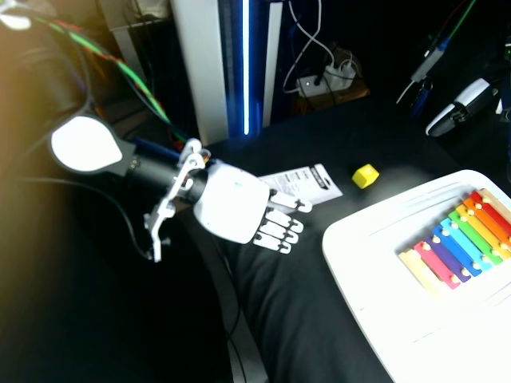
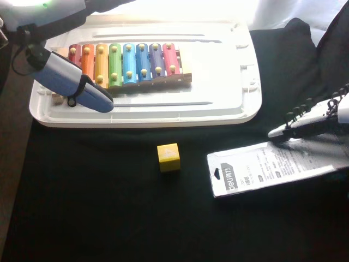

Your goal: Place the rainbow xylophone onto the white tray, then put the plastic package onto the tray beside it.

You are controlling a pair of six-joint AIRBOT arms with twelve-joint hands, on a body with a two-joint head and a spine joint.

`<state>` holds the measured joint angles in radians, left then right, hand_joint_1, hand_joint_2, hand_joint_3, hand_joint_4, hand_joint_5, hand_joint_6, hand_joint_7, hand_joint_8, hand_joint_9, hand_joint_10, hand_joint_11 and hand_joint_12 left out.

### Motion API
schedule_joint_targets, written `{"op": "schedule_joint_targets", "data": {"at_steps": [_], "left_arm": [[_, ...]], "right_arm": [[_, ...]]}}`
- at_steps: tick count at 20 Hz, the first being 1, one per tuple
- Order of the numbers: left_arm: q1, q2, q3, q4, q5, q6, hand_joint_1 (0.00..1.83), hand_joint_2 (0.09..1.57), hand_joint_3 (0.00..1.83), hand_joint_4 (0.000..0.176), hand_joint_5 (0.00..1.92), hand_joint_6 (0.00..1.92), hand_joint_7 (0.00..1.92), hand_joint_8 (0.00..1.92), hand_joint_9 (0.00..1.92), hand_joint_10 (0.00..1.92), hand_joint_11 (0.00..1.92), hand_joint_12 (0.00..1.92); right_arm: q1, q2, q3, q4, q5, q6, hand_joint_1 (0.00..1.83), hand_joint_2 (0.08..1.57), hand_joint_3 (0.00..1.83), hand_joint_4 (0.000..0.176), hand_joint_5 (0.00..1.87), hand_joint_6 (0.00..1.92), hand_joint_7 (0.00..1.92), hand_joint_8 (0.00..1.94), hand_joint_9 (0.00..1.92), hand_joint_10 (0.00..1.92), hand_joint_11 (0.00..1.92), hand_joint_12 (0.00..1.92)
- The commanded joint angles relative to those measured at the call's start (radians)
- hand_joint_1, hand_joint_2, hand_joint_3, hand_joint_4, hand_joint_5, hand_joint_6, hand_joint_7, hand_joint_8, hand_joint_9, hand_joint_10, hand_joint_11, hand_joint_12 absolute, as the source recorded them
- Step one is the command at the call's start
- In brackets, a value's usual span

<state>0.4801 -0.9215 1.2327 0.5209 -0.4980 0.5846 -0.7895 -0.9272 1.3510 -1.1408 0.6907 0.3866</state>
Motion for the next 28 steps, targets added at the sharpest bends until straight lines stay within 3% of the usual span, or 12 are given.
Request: {"op": "schedule_joint_targets", "data": {"at_steps": [1,4,6,8,10,11,14,15,16,21,24,28], "left_arm": [[-0.003,0.005,-0.003,-0.032,-0.094,0.001,0.89,0.71,0.00,0.000,0.00,0.00,0.12,0.00,0.21,0.00,0.00,0.45],[0.000,0.005,-0.003,-0.032,-0.094,0.001,0.91,0.71,0.00,0.000,0.00,0.00,0.11,0.00,0.19,0.00,0.00,0.41],[0.001,0.005,-0.003,-0.032,-0.093,0.001,0.91,0.71,0.00,0.000,0.00,0.00,0.12,0.00,0.20,0.00,0.00,0.44],[0.004,0.004,-0.003,-0.032,-0.093,0.001,0.87,0.71,0.00,0.001,0.00,0.00,0.13,0.00,0.21,0.00,0.00,0.44],[0.006,0.004,-0.002,-0.033,-0.091,0.001,0.86,0.71,0.00,0.000,0.00,0.00,0.13,0.00,0.21,0.00,0.00,0.45],[0.006,0.004,-0.002,-0.033,-0.090,0.001,0.86,0.71,0.00,0.000,0.00,0.00,0.13,0.00,0.22,0.00,0.00,0.46],[0.006,0.004,-0.001,-0.032,-0.090,0.001,0.87,0.71,0.00,0.000,0.00,0.00,0.14,0.00,0.22,0.00,0.00,0.48],[0.006,0.004,-0.001,-0.032,-0.090,0.001,0.84,0.72,0.00,0.000,0.00,0.00,0.12,0.00,0.20,0.00,0.00,0.48],[0.006,0.004,-0.001,-0.032,-0.090,0.001,0.84,0.72,0.00,0.000,0.00,0.00,0.11,0.00,0.19,0.00,0.00,0.46],[0.007,0.004,0.000,-0.033,-0.090,0.001,0.88,0.71,0.00,0.003,0.00,0.00,0.12,0.00,0.17,0.00,0.00,0.34],[0.007,0.004,0.000,-0.034,-0.090,0.001,0.90,0.72,0.00,0.000,0.00,0.00,0.13,0.01,0.16,0.00,0.03,0.34],[0.008,0.004,-0.001,-0.034,-0.090,0.001,0.89,0.73,0.00,0.000,0.01,0.00,0.18,0.00,0.20,0.00,0.00,0.54]], "right_arm": [[0.005,-0.003,0.004,0.022,0.041,0.006,1.41,0.99,0.00,0.000,0.56,0.01,0.59,0.01,0.62,0.03,0.55,0.41],[0.004,-0.010,0.011,0.026,0.041,0.006,1.48,1.03,0.00,0.000,0.82,0.01,0.82,0.02,0.91,0.05,0.77,0.49],[0.004,-0.012,0.016,0.030,0.041,0.006,1.38,1.11,0.00,0.000,0.89,1.06,0.99,0.79,0.94,1.13,0.74,0.89],[0.005,-0.012,0.019,0.036,0.041,0.006,1.37,1.13,0.00,0.000,0.86,1.08,0.97,0.94,0.89,1.29,0.71,1.08],[0.005,-0.012,0.022,0.042,0.041,0.006,1.38,1.12,0.00,0.000,0.89,1.02,1.00,0.86,0.94,1.24,0.76,1.13],[0.005,-0.012,0.023,0.043,0.041,0.006,1.25,1.13,0.00,0.000,0.88,1.07,1.02,0.95,1.01,0.76,0.78,1.13],[0.005,-0.012,0.025,0.043,0.041,0.006,1.21,1.15,0.00,0.004,0.87,1.14,0.98,1.02,1.11,0.32,0.76,1.11],[0.005,-0.012,0.025,0.044,0.042,0.006,1.33,1.12,0.00,0.000,0.89,1.02,0.99,0.89,1.02,1.02,0.78,1.16],[0.005,-0.012,0.025,0.048,0.042,0.006,1.35,1.13,0.00,0.000,0.86,1.06,0.95,0.94,0.96,1.21,0.74,1.20],[0.005,-0.012,0.025,0.139,0.050,-0.032,1.22,1.23,0.00,0.000,0.63,1.42,0.88,1.19,0.87,1.04,0.72,1.37],[0.005,-0.011,0.025,0.232,0.074,-0.097,1.26,1.15,0.00,0.000,0.84,0.96,1.01,1.17,1.31,0.61,1.09,1.29],[0.021,-0.004,0.025,0.276,0.096,-0.135,1.35,1.12,0.01,0.000,0.77,1.15,0.99,0.92,1.12,1.05,0.96,1.36]]}}
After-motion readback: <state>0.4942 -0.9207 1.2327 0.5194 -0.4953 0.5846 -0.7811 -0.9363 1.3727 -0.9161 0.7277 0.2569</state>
